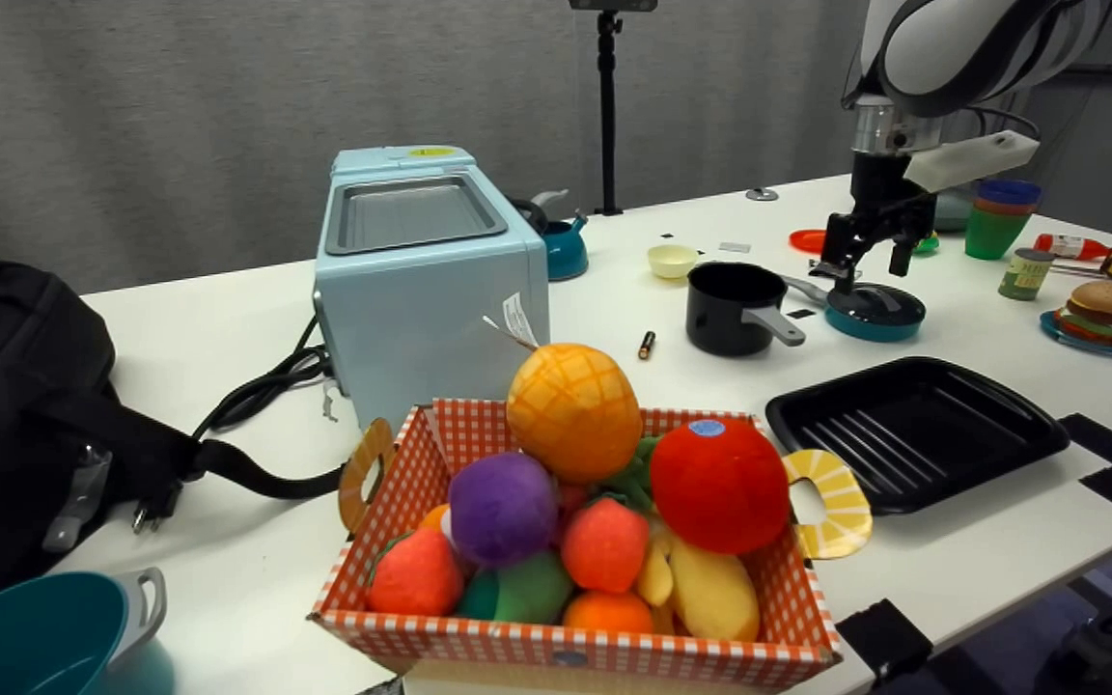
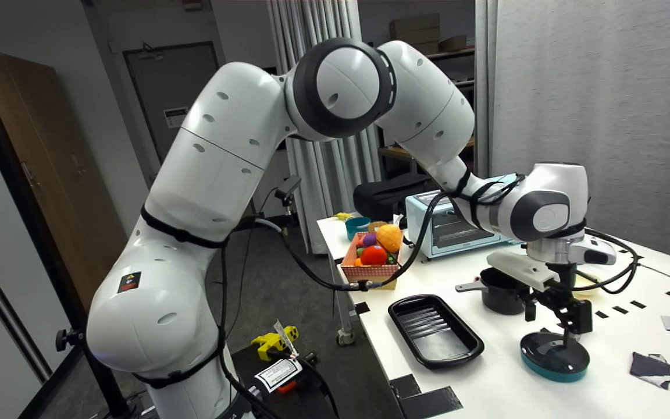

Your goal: Remove the lid from the pan and place it on the pot

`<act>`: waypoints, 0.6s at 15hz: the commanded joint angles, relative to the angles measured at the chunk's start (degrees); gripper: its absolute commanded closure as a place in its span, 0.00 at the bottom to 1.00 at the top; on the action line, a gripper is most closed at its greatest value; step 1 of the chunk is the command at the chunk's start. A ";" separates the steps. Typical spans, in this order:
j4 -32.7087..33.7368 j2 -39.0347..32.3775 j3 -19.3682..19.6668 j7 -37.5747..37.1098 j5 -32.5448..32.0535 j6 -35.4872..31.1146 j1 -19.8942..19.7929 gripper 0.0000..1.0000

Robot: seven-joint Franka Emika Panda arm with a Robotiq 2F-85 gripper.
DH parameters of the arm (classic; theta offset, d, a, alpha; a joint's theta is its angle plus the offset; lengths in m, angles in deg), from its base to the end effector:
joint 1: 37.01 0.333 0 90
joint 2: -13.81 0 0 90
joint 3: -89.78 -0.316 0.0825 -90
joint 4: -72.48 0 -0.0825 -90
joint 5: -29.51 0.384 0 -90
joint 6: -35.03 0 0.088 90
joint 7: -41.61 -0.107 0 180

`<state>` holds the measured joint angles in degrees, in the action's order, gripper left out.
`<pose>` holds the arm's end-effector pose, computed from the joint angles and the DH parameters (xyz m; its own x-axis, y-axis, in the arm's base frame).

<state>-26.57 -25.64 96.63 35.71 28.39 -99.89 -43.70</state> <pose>0.6455 -0.1491 0.1822 0.9533 -0.2977 -0.0505 -0.2922 -0.9517 0.0944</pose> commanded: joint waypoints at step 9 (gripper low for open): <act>4.65 -4.49 0.79 -3.61 0.74 -0.69 0.11 0.69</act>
<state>-23.85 -28.46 97.05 33.01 28.47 -99.91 -43.70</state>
